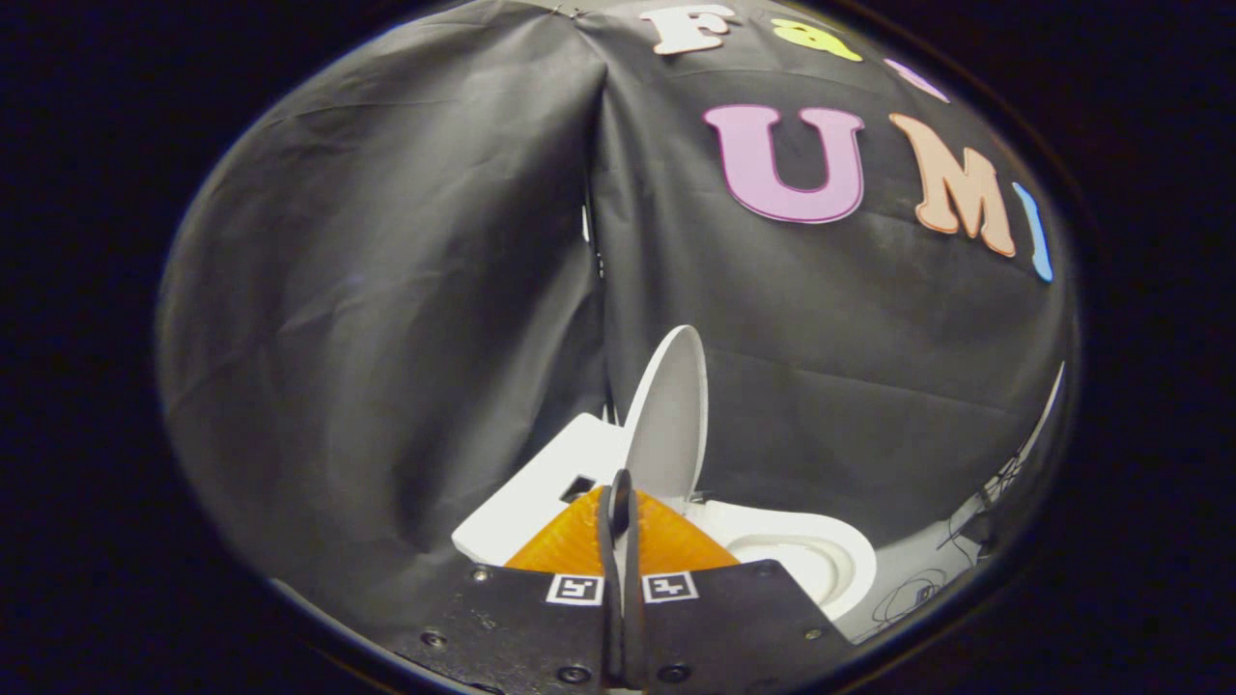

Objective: Open the toilet lid.

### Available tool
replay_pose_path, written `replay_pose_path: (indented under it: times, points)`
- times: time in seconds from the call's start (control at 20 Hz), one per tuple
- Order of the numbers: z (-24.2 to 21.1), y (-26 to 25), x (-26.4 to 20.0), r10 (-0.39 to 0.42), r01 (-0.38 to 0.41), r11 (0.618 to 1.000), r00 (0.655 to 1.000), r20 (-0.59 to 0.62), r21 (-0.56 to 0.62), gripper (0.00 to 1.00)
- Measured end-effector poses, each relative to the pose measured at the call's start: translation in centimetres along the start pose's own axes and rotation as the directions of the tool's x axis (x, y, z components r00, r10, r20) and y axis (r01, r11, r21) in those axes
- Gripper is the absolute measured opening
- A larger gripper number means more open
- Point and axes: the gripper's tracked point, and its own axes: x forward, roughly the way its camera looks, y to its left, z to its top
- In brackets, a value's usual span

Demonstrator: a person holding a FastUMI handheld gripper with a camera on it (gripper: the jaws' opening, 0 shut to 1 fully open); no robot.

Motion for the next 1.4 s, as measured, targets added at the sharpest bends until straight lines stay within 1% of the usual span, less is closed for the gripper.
replay_pose_path:
  times: [0.25,0.35,0.45,0.5,0.6,0.65,0.7,0.8,0.95,1.0,1.25,1.4]
  points:
    - [0.5,3.8,2.4,0.041,-0.042,0.997,0.999,-0.014,-0.06,0.01]
    - [0.5,5.1,2.5,0.042,-0.043,0.996,0.999,-0.012,-0.083,0.01]
    - [0.1,5.8,2.6,0.066,-0.067,0.993,0.998,-0.01,-0.097,0.01]
    - [-0.4,6.3,2.7,0.092,-0.093,0.99,0.996,-0.013,-0.11,0.08]
    - [-0.2,6.3,3.0,0.104,-0.101,0.985,0.994,0.019,-0.138,0.24]
    - [-0.6,5.9,3.2,0.109,-0.105,0.985,0.994,0.02,-0.139,0.38]
    - [-1.4,5.6,2.6,0.118,-0.115,0.985,0.993,0.015,-0.132,0.52]
    - [-1.6,4.5,1.5,0.138,-0.134,0.985,0.99,0.033,-0.105,0.81]
    - [0.0,1.8,-0.7,0.159,-0.151,0.986,0.98,0.117,-0.067,0.9]
    - [0.6,1.0,-1.6,0.162,-0.153,0.986,0.976,0.146,-0.071,0.91]
    - [3.8,-5.3,-6.3,0.09,-0.063,0.992,0.959,0.27,-0.11,0.94]
    - [4.9,-9.2,-9.6,0.064,-0.032,0.995,0.94,0.334,-0.099,0.94]
